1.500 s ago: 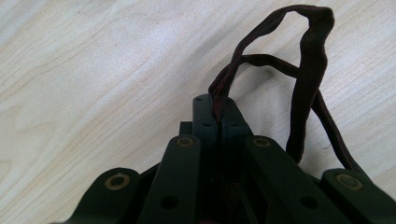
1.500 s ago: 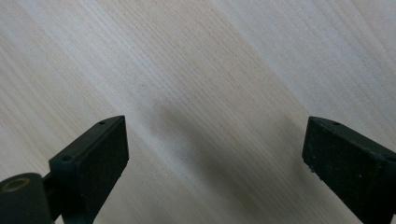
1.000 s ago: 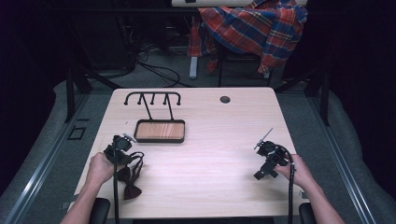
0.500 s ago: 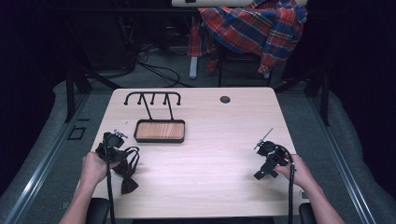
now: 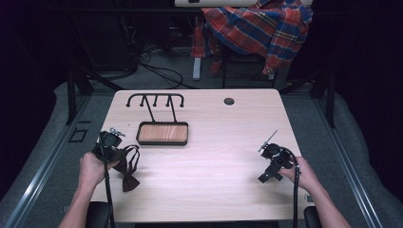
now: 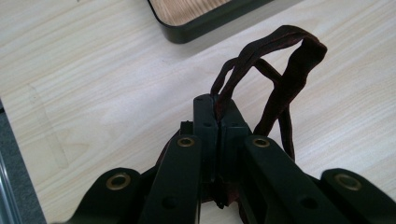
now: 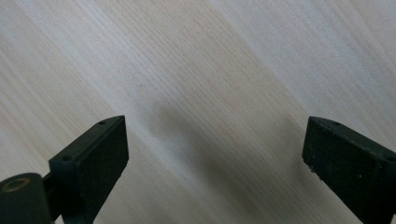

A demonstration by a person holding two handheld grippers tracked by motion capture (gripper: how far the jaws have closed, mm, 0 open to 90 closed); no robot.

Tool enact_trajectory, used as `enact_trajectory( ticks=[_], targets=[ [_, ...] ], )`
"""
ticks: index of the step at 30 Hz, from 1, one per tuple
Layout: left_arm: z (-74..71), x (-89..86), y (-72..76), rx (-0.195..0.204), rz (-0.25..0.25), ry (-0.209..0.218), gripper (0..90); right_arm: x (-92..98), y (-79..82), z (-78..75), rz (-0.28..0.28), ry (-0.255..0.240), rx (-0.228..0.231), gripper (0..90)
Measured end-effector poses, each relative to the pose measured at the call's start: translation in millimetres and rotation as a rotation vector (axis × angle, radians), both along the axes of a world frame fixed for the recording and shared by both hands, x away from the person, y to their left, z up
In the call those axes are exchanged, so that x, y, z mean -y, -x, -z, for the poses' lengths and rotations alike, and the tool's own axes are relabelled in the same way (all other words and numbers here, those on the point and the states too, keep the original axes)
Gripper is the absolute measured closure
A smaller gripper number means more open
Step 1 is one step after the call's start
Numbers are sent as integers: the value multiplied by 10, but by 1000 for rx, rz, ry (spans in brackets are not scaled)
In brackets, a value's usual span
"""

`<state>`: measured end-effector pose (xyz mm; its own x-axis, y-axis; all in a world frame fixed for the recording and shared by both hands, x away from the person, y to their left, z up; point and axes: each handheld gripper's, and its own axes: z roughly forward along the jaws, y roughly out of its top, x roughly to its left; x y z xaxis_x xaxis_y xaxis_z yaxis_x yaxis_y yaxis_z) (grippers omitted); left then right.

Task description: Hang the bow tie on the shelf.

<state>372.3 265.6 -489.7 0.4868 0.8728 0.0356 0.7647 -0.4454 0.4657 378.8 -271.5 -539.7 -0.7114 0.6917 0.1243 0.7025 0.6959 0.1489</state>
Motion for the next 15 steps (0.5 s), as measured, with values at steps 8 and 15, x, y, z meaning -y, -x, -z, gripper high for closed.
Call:
enact_trajectory(
  ticks=[8,15],
  targets=[
    [-80,-45,-8,26,-18,7,881,-13,7,5,12,-13,-6,68],
    [-151,-79,-17,48,-32,11,881,-11,7,2,6,-7,-1,68]
  ],
)
